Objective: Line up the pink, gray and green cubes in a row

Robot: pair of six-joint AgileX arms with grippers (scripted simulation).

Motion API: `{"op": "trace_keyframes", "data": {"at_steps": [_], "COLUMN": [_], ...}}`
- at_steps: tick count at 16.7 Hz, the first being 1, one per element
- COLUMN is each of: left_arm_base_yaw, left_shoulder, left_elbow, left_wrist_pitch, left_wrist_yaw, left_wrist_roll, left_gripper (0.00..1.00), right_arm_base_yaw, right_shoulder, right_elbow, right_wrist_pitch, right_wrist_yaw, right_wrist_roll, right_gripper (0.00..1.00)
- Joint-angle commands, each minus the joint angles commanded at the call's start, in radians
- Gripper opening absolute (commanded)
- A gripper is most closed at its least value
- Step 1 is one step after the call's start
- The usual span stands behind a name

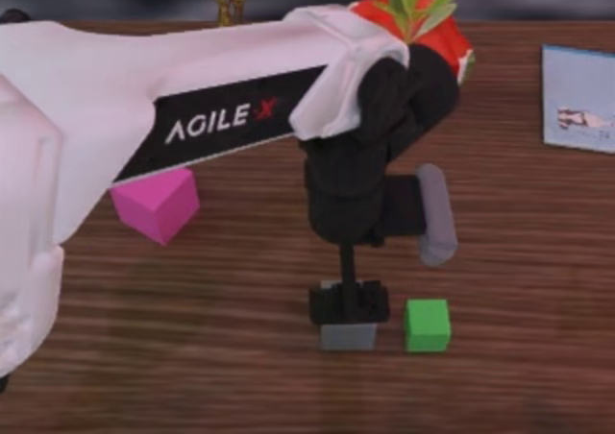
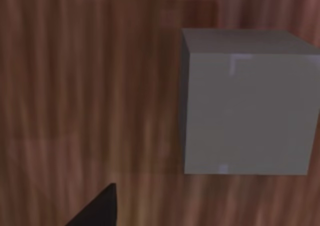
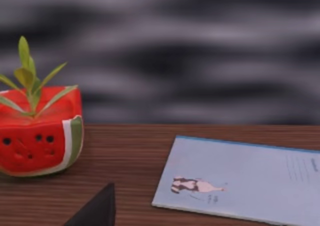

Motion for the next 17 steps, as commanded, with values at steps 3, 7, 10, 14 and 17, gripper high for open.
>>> {"op": "trace_keyframes", "data": {"at_steps": [3, 7, 10, 14, 17], "left_arm_base_yaw": [0.039, 0.218, 0.408, 0.566, 0.581], "left_shoulder": [0.011, 0.053, 0.089, 0.114, 0.116], "left_elbow": [0.016, 0.073, 0.121, 0.171, 0.177], "left_wrist_pitch": [-0.006, -0.031, -0.053, -0.068, -0.068], "left_wrist_yaw": [-0.001, -0.005, -0.008, -0.012, -0.012], "left_wrist_roll": [-0.03, -0.155, -0.272, -0.392, -0.406], "left_gripper": [1.0, 1.0, 1.0, 1.0, 1.0], "right_arm_base_yaw": [0.0, 0.0, 0.0, 0.0, 0.0], "right_shoulder": [0.0, 0.0, 0.0, 0.0, 0.0], "right_elbow": [0.0, 0.0, 0.0, 0.0, 0.0], "right_wrist_pitch": [0.0, 0.0, 0.0, 0.0, 0.0], "right_wrist_yaw": [0.0, 0.0, 0.0, 0.0, 0.0], "right_wrist_roll": [0.0, 0.0, 0.0, 0.0, 0.0], "right_gripper": [1.0, 1.0, 1.0, 1.0, 1.0]}}
